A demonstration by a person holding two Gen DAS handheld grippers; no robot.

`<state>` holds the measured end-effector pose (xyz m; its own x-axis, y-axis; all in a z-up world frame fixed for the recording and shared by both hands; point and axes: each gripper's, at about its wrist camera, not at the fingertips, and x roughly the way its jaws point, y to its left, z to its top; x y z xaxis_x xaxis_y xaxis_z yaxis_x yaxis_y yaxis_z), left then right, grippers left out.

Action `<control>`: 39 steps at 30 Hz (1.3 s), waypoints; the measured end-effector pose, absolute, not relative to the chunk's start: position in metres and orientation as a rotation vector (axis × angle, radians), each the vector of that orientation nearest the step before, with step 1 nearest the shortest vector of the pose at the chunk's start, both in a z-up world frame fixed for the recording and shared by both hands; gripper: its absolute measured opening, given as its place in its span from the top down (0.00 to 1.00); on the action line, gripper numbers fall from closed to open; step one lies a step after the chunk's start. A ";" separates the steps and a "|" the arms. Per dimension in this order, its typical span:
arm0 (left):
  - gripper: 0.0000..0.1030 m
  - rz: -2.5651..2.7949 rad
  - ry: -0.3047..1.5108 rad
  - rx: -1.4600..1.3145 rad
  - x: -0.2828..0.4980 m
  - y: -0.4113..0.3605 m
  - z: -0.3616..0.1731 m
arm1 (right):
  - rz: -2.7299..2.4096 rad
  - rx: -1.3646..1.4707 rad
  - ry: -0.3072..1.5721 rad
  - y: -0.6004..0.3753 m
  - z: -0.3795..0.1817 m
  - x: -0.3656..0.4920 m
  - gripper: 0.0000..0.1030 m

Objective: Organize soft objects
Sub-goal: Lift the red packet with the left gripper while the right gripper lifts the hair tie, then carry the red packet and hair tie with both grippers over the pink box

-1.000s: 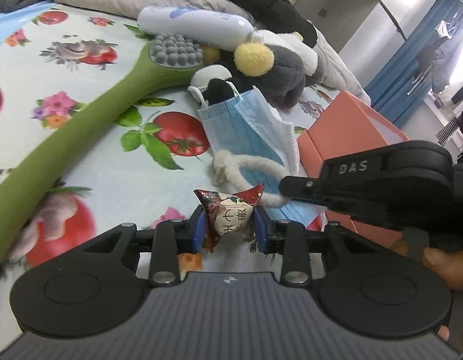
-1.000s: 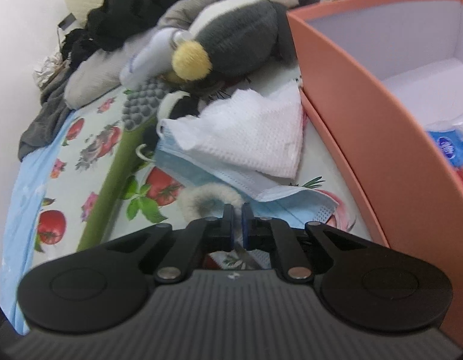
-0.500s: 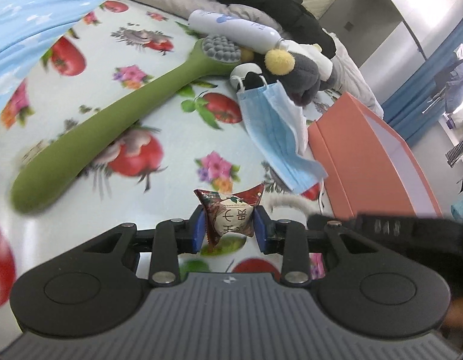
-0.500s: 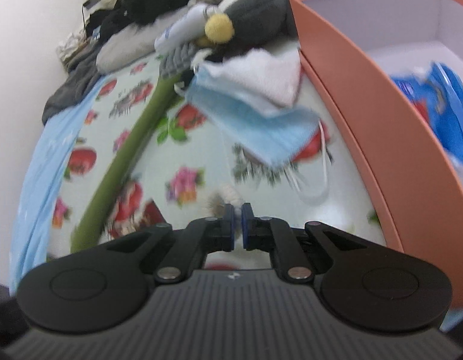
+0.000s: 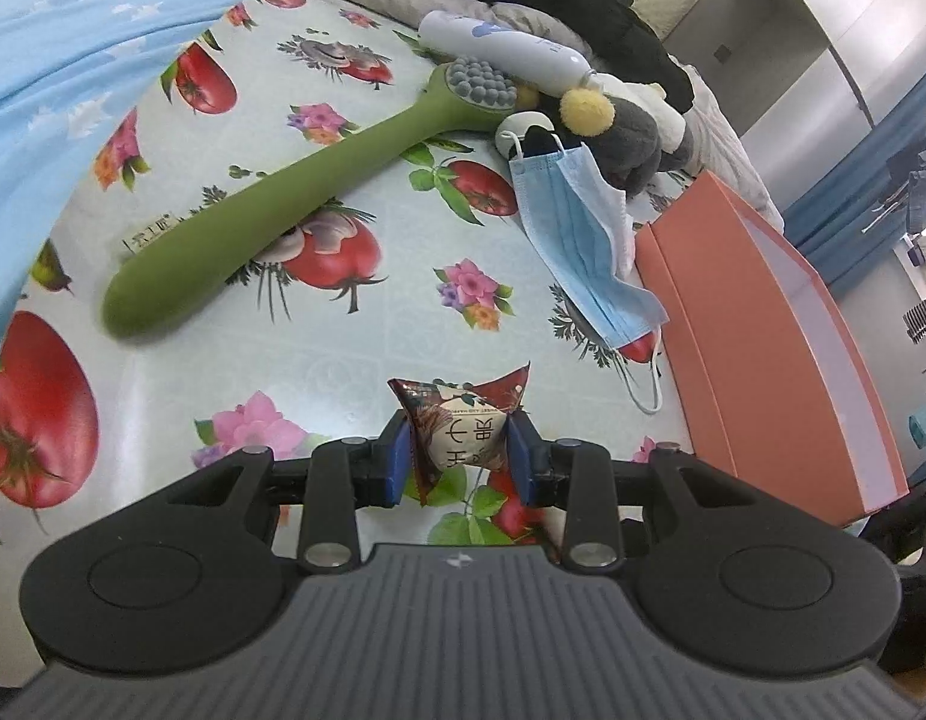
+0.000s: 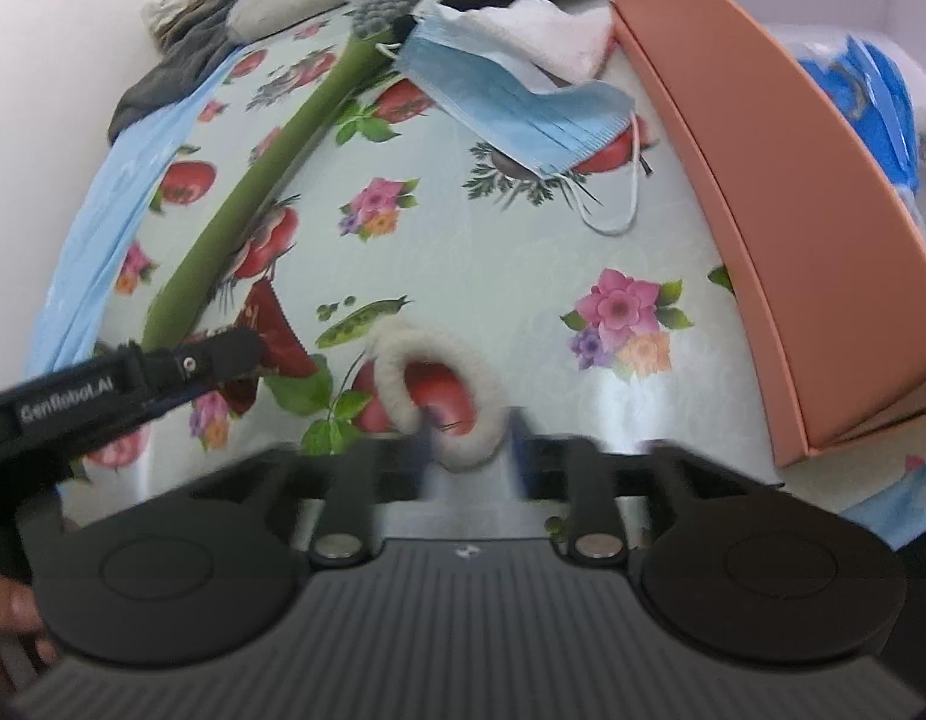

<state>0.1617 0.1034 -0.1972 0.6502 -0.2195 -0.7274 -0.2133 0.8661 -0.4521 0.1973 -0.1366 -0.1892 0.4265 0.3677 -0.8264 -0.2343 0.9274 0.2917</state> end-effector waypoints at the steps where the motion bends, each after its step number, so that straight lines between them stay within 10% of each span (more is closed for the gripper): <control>1: 0.63 -0.002 0.876 -0.539 0.161 0.104 -0.197 | 0.381 0.123 1.050 -0.136 -0.187 0.196 0.37; 16: 0.62 0.014 0.912 -0.543 0.167 0.111 -0.204 | 0.539 -0.192 0.960 -0.081 -0.200 0.220 0.40; 23: 0.63 0.017 0.913 -0.544 0.169 0.112 -0.205 | 0.529 -0.243 0.949 -0.072 -0.207 0.219 0.82; 39: 0.62 -0.056 0.785 -0.472 0.131 0.085 -0.132 | 0.413 -0.068 0.772 -0.122 -0.127 0.172 0.85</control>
<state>0.1309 0.0854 -0.1316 0.7116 -0.2214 -0.6668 -0.1237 0.8948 -0.4290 0.1721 -0.1223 -0.1266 0.6409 0.3375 -0.6895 -0.3867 0.9178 0.0897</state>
